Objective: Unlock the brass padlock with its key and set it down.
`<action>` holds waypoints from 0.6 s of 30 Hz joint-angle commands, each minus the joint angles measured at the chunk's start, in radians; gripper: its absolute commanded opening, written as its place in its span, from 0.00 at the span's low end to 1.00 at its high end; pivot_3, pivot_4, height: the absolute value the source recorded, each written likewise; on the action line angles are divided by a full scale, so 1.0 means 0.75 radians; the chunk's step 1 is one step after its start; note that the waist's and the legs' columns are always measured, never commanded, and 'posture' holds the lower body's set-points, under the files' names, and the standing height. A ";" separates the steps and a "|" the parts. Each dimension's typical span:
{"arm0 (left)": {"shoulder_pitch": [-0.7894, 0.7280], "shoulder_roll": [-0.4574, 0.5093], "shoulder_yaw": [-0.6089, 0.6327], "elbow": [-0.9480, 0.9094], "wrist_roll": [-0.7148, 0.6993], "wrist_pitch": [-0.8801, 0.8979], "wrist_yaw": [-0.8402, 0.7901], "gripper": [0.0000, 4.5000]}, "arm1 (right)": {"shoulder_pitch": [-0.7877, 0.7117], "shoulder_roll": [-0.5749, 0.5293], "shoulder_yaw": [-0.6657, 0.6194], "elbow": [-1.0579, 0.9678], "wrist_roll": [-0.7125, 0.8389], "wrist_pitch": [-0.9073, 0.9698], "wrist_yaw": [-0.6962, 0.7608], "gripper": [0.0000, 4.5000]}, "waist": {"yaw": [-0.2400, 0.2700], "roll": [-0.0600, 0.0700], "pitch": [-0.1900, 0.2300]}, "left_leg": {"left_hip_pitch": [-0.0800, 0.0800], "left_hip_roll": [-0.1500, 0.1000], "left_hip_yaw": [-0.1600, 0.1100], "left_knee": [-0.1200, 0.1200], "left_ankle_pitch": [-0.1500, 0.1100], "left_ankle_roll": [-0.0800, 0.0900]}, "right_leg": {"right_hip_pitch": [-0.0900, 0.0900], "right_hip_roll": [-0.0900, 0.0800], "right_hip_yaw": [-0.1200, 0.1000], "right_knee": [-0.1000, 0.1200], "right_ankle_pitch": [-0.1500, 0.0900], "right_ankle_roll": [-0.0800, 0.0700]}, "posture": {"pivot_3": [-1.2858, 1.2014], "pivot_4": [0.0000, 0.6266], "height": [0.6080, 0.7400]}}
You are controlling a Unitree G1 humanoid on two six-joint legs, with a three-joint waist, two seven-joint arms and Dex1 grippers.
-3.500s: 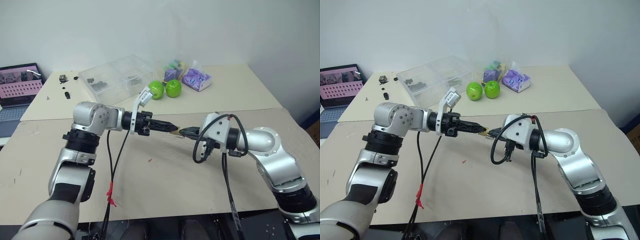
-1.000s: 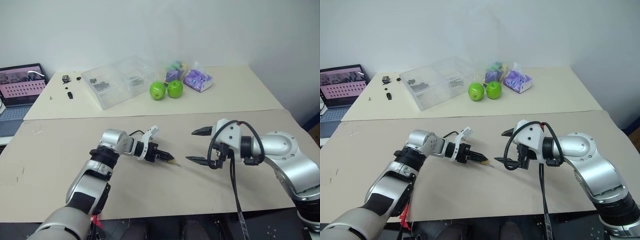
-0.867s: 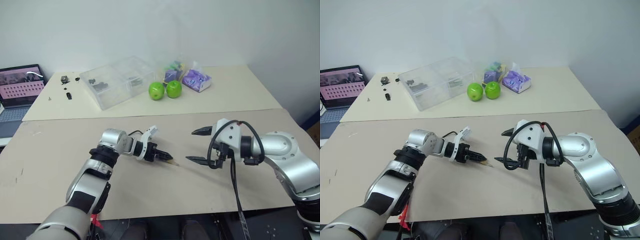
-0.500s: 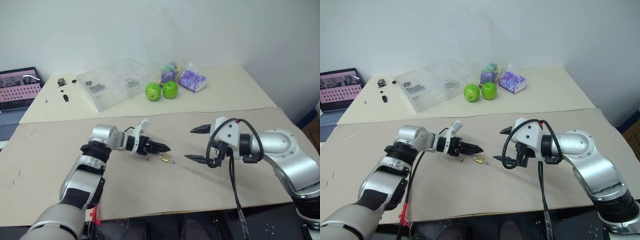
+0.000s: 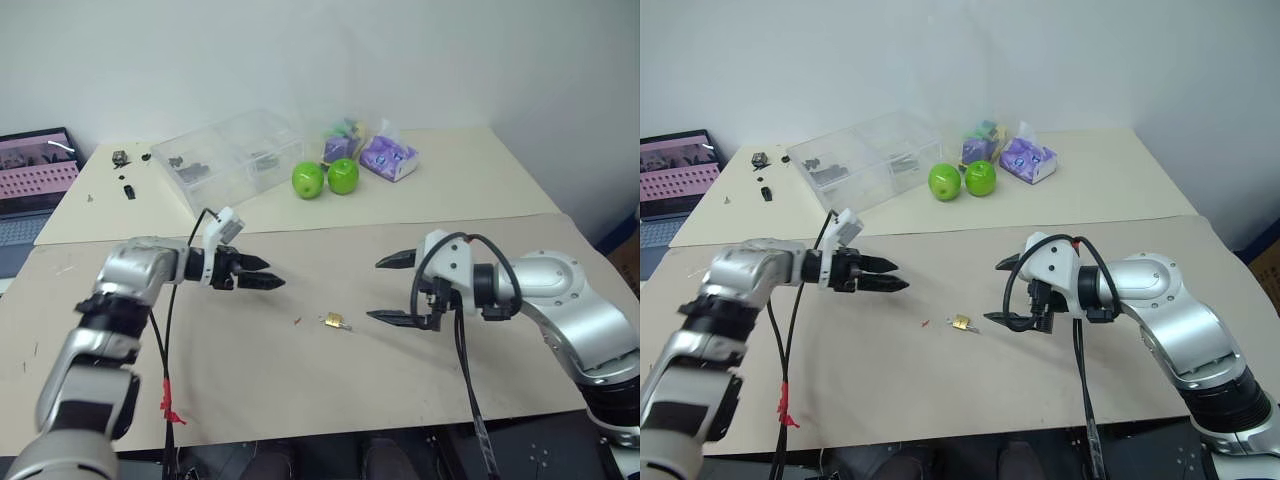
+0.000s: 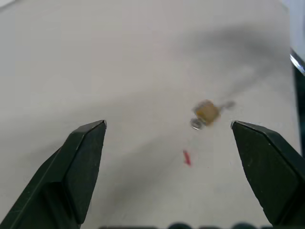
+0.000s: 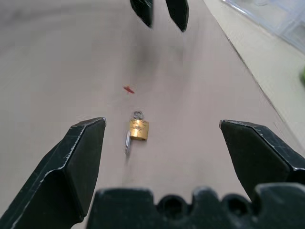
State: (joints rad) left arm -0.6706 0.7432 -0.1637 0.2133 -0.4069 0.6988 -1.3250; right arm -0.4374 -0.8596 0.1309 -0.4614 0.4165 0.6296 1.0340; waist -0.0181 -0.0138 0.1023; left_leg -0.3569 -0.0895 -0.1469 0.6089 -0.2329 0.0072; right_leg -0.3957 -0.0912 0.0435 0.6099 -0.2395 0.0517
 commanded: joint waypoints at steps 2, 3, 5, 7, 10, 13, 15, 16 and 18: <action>0.101 0.061 0.093 -0.212 0.009 -0.192 -0.002 0.99 | -0.034 -0.051 -0.119 0.067 0.119 0.068 0.083 1.00 | 0.023 0.001 0.000 | 0.000 -0.002 0.003 0.001 -0.004 0.007 | 0.001 -0.003 0.000 -0.002 0.000 0.000 | 0.52 0.24 1.00; 0.108 0.060 0.103 -0.224 0.006 -0.195 0.010 0.99 | -0.038 -0.053 -0.131 0.082 0.136 0.080 0.092 1.00 | 0.029 0.001 0.000 | 0.000 -0.003 0.005 0.002 -0.005 0.008 | 0.002 -0.003 -0.001 -0.003 0.000 0.000 | 0.52 0.24 1.00; 0.120 0.044 0.145 -0.242 0.036 -0.257 0.096 0.99 | -0.040 -0.079 -0.142 0.106 0.151 0.092 0.118 1.00 | 0.039 0.000 0.001 | 0.001 -0.003 0.006 0.002 -0.006 0.011 | 0.003 -0.003 -0.001 -0.004 0.000 0.000 | 0.52 0.24 1.00; 0.132 0.031 0.192 -0.278 0.047 -0.276 0.192 0.99 | -0.046 -0.080 -0.168 0.125 0.164 0.106 0.109 1.00 | 0.041 0.000 0.001 | 0.002 -0.002 0.007 0.002 -0.006 0.011 | 0.003 -0.002 -0.002 -0.003 0.000 -0.001 | 0.52 0.24 1.00; 0.184 0.043 0.242 -0.391 -0.003 -0.214 0.239 0.99 | -0.060 -0.071 -0.199 0.164 0.163 0.103 0.072 1.00 | 0.036 0.000 0.001 | 0.004 0.000 0.008 0.002 -0.006 0.011 | 0.004 -0.001 -0.001 -0.002 0.000 0.000 | 0.52 0.24 1.00; 0.228 0.056 0.256 -0.463 0.006 -0.188 0.289 0.99 | -0.072 -0.063 -0.219 0.212 0.160 0.095 0.052 1.00 | 0.024 0.000 0.001 | 0.005 0.001 0.011 0.001 -0.007 0.011 | 0.003 -0.001 0.000 0.000 0.000 0.000 | 0.52 0.24 1.00; 0.247 0.046 0.257 -0.475 0.041 -0.199 0.352 0.99 | -0.071 -0.057 -0.223 0.250 0.149 0.073 0.045 1.00 | 0.022 0.000 0.001 | 0.005 0.001 0.012 0.001 -0.007 0.011 | 0.003 -0.001 0.000 0.000 0.000 0.000 | 0.52 0.24 1.00; 0.250 0.038 0.260 -0.477 0.045 -0.196 0.375 0.99 | -0.071 -0.056 -0.223 0.264 0.144 0.064 0.043 1.00 | 0.023 0.000 0.001 | 0.005 0.001 0.012 0.001 -0.007 0.011 | 0.003 -0.001 0.000 0.000 0.000 0.000 | 0.52 0.24 1.00; 0.247 0.009 0.268 -0.489 0.029 -0.178 0.425 0.99 | -0.068 -0.051 -0.212 0.283 0.123 0.038 0.043 1.00 | 0.025 0.000 0.001 | 0.005 0.001 0.013 0.001 -0.007 0.011 | 0.004 -0.001 0.000 0.000 0.000 -0.001 | 0.52 0.24 1.00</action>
State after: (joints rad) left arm -0.4730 0.7600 0.0019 -0.1150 -0.3776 0.5553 -1.0443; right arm -0.4665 -0.9005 -0.0038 -0.2465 0.5192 0.6955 1.0679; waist 0.0003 -0.0138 0.1030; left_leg -0.3528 -0.0891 -0.1372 0.6100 -0.2381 0.0157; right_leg -0.3930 -0.0919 0.0438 0.6097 -0.2392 0.0512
